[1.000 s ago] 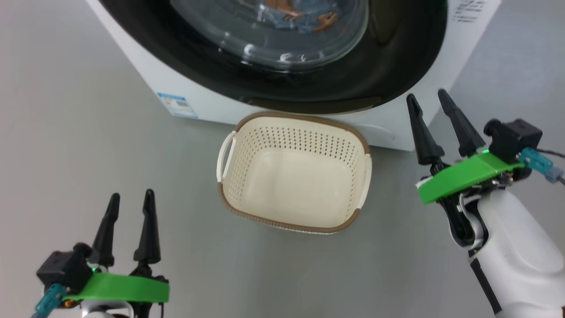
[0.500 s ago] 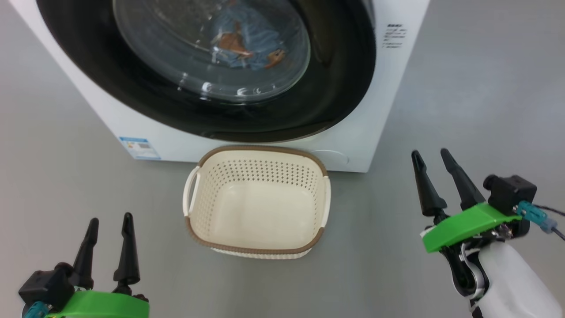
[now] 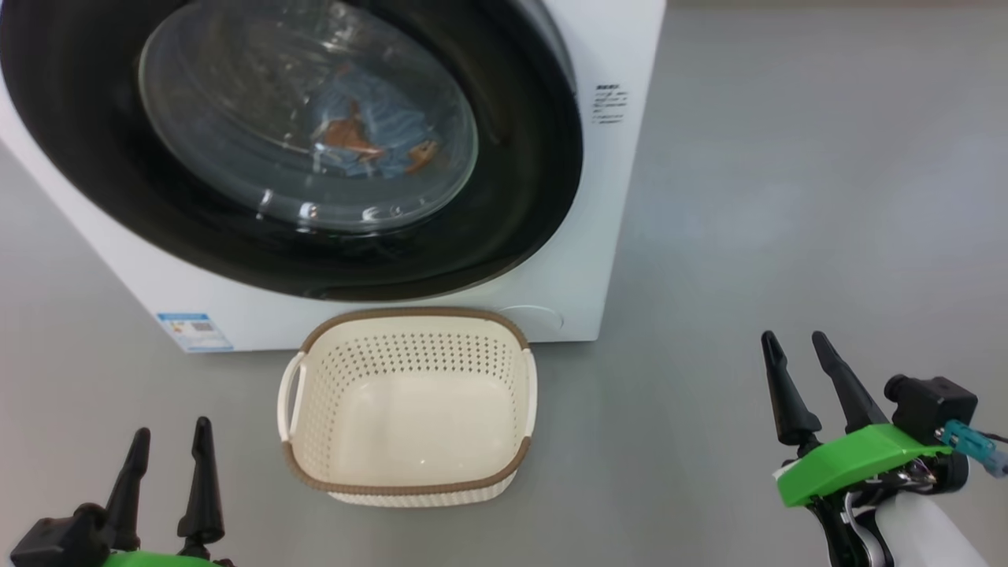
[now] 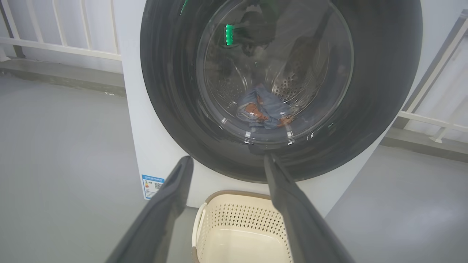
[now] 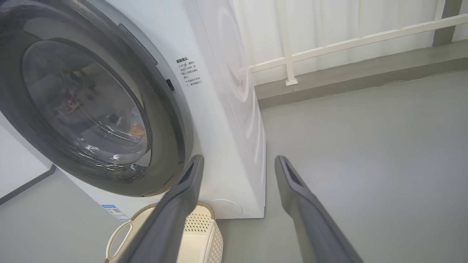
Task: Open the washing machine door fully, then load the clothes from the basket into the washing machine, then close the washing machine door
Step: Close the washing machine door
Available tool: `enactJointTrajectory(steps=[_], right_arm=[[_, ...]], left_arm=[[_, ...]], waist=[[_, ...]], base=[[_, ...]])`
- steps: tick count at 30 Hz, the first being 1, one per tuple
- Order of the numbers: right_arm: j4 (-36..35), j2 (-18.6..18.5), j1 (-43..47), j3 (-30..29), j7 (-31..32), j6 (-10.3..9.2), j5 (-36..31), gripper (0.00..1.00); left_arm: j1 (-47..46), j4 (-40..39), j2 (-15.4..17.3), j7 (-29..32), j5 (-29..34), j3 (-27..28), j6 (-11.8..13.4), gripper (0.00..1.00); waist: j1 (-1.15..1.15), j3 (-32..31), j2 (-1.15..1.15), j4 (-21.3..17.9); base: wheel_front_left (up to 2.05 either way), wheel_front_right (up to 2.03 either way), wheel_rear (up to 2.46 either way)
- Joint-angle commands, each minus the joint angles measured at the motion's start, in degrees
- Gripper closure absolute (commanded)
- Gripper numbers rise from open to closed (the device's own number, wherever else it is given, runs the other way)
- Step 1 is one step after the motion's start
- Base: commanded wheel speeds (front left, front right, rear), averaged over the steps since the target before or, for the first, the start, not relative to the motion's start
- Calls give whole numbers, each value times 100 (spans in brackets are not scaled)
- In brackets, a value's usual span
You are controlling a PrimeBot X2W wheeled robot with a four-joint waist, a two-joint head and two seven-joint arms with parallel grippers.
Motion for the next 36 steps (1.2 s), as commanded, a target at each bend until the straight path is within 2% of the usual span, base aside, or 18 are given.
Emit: enactJointTrajectory(steps=[1, 21, 36], right_arm=[[-154, -70, 36, 51, -29, 0, -10, 0], [-374, -256, 773, -259, -29, 0, -32, 0], [-461, -268, 891, -391, -29, 0, -83, 0]], left_arm=[[-1, -93, 187, -36, 38, 220, 2, 0], [224, -54, 276, -36, 173, 370, 2, 0], [267, -103, 268, -36, 234, 412, 2, 0]], waist=[[0, -117, 0, -134], [0, -415, 0, -515], [0, -436, 0, -570]], base=[[0, 0, 0], [0, 0, 0], [0, 0, 0]])
